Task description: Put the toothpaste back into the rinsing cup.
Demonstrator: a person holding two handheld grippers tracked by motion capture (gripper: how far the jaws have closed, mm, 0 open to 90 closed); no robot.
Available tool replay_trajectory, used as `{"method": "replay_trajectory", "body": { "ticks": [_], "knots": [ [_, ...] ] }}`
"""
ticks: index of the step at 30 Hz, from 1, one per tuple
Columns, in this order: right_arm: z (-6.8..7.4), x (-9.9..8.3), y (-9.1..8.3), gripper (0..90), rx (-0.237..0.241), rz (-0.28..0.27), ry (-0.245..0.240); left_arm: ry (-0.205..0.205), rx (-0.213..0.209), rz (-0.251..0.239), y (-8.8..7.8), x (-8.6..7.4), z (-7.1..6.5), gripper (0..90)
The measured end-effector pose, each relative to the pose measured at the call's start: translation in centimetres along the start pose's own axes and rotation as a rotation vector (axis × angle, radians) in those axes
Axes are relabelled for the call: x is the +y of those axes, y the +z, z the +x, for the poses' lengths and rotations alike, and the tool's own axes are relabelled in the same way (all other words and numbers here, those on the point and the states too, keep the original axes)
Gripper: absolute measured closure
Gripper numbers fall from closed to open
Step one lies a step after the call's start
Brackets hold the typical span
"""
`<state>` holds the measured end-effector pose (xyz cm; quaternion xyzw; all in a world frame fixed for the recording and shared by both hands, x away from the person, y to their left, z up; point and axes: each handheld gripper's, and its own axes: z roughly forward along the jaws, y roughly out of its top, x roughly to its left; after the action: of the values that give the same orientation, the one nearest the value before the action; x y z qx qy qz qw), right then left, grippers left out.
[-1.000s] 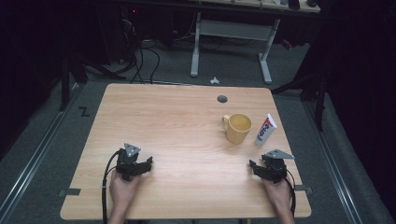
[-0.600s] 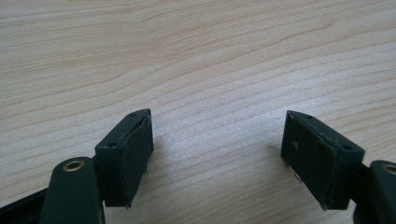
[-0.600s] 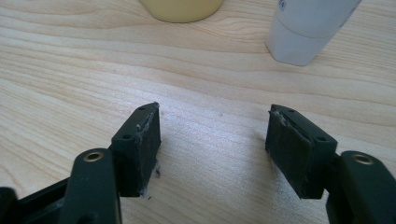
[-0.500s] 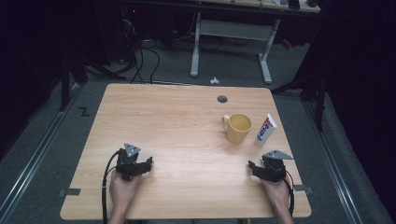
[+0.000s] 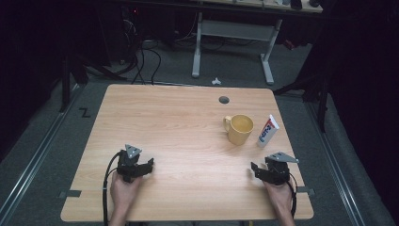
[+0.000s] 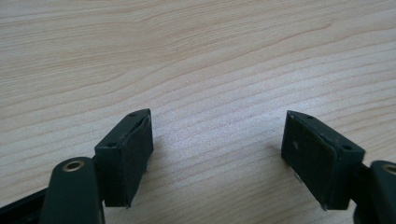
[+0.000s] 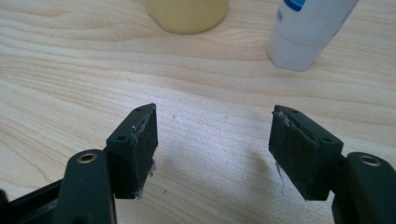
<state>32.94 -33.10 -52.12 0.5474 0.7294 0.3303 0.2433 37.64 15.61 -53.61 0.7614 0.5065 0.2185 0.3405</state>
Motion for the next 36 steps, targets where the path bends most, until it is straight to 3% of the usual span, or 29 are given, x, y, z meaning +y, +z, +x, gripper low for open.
{"method": "replay_trajectory", "body": {
  "ticks": [13, 36],
  "knots": [
    [-0.4, 0.0, -1.3, 33.9, -0.002, -0.057, 0.018, 0.001, -0.001, 0.000, 0.0, 0.0, 0.0, 25.2],
    [-1.4, 0.8, -2.3, 34.7, -0.032, -0.091, 0.042, 0.001, -0.001, 0.000, 0.0, 0.0, 0.0, 25.2]
  ]
}}
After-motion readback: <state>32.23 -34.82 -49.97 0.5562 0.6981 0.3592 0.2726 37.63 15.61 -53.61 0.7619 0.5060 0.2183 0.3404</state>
